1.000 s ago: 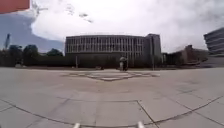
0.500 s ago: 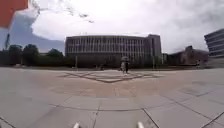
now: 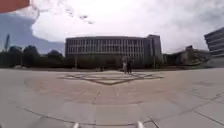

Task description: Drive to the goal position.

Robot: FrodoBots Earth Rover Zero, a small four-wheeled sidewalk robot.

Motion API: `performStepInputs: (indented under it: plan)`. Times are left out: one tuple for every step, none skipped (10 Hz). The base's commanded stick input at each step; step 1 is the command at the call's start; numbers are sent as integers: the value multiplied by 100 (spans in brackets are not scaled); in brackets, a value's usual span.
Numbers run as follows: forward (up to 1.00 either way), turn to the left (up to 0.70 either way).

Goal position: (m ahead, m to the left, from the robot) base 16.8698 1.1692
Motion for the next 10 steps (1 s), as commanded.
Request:
performStepInputs:
  plan:
    - [70, 0]
    - [70, 0]
    - [70, 0]
    - [70, 0]
    - [70, 0]
    - [70, 0]
    - [70, 0]
    - [70, 0]
    - [70, 0]
    - [70, 0]
